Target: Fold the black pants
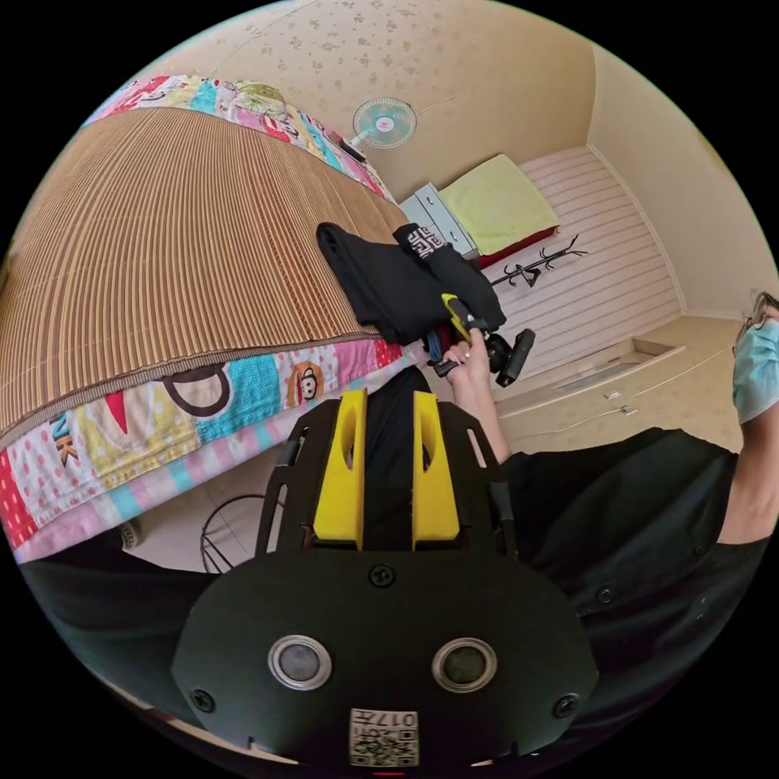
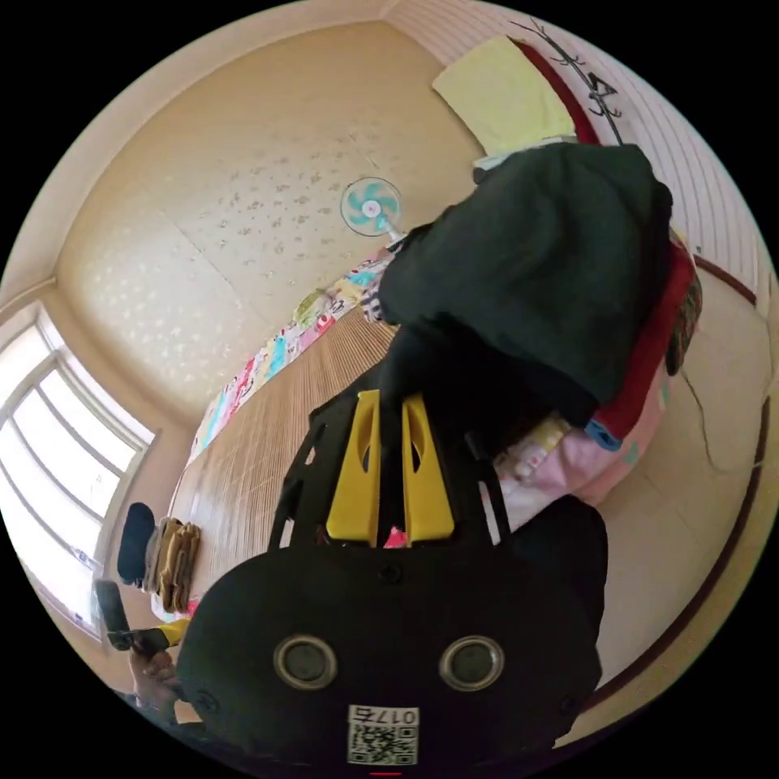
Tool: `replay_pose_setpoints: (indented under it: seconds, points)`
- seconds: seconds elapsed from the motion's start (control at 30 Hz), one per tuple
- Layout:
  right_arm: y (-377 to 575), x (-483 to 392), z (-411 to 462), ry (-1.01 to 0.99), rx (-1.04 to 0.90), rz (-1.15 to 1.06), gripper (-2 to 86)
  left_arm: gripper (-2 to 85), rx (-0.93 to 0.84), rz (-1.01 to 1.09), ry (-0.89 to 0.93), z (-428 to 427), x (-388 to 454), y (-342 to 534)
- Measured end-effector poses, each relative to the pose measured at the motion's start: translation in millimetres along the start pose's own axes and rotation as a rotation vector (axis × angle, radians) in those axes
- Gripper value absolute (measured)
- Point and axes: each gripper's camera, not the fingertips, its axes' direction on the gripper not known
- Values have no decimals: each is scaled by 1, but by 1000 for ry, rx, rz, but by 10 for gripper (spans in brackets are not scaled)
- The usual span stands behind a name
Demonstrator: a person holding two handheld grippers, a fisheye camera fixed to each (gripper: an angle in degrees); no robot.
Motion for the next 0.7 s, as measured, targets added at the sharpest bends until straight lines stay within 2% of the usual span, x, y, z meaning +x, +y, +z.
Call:
replay_pose_setpoints:
  seconds: [0.17, 0.27, 0.33, 0.43, 0.53, 0.7]
  points:
    - [-44, -129, 63, -143, -97, -358, 36, 88, 50, -2, -15, -17, -3, 5]
    - [-41, -200, 103, -346, -219, -587, 39, 87, 109, -9, -46, -33, -4, 14]
    - [-12, -244, 123, -554, -358, -711, 45, 86, 137, -29, -54, -41, -7, 23]
    - [51, -281, 126, -754, -533, -863, 50, 85, 155, -61, -65, -45, -15, 34]
    - [110, -283, 112, -905, -662, -929, 51, 85, 202, -73, -69, -54, -20, 43]
    - [149, -230, 70, -1061, -823, -875, 48, 83, 284, -27, -125, -74, -15, 40]
